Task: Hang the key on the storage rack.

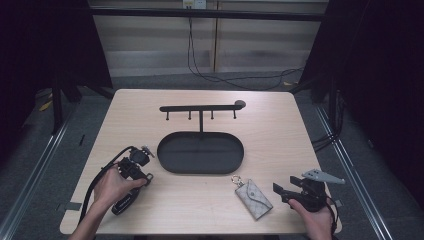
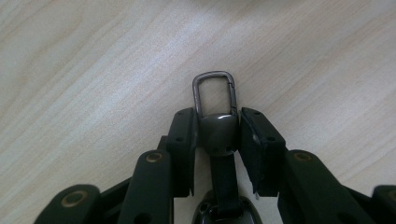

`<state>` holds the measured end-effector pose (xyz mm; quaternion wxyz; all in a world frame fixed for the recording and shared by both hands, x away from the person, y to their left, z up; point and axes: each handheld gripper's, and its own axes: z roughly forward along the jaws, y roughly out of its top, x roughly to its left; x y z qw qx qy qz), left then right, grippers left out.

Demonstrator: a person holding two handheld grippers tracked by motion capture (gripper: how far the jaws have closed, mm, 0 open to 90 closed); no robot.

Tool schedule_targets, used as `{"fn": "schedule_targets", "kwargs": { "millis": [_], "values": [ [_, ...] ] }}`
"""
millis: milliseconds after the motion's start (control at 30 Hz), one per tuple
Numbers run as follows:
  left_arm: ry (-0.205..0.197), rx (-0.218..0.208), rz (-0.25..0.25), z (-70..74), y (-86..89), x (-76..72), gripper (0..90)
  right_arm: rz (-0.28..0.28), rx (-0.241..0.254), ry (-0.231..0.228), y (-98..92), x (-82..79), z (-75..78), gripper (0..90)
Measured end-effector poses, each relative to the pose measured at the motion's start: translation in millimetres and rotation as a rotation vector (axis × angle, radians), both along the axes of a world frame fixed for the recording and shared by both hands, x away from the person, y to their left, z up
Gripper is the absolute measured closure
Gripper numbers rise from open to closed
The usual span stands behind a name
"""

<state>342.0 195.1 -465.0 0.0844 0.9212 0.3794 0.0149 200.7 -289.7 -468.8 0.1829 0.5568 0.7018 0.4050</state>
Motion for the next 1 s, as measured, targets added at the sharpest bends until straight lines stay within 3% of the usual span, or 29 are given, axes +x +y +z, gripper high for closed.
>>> {"fn": "schedule_targets", "kwargs": {
  "millis": [100,367,467,500,567,733,1000],
  "values": [
    [0.012,0.020,-0.013,0.1,-3.6,1.9,66.3,0.009,-0.001,0.009,1.1,0.6,-0.5,24.3],
    [0.034,0.033,0.010,0.2,-7.0,3.4,70.0,0.012,-0.001,0.008,1.3,0.2,-0.1,24.3],
    [0.048,0.042,-0.007,0.2,-8.7,6.0,70.4,0.012,0.001,0.008,0.9,-0.1,0.1,24.3],
    [0.037,0.062,-0.008,1.0,-9.6,6.6,70.4,0.010,0.003,0.009,0.7,-0.1,0.1,24.3],
    [0.050,0.053,-0.024,0.7,-9.4,6.9,70.5,0.010,0.005,0.010,0.5,0.7,-0.2,24.3],
    [0.051,0.042,0.002,0.7,-8.3,5.1,70.6,0.013,0.008,0.011,0.5,0.4,0.1,24.3],
    [0.036,0.032,0.003,0.7,-6.0,4.6,70.6,0.016,0.009,0.013,0.7,1.7,0.1,24.3]
  ]
}}
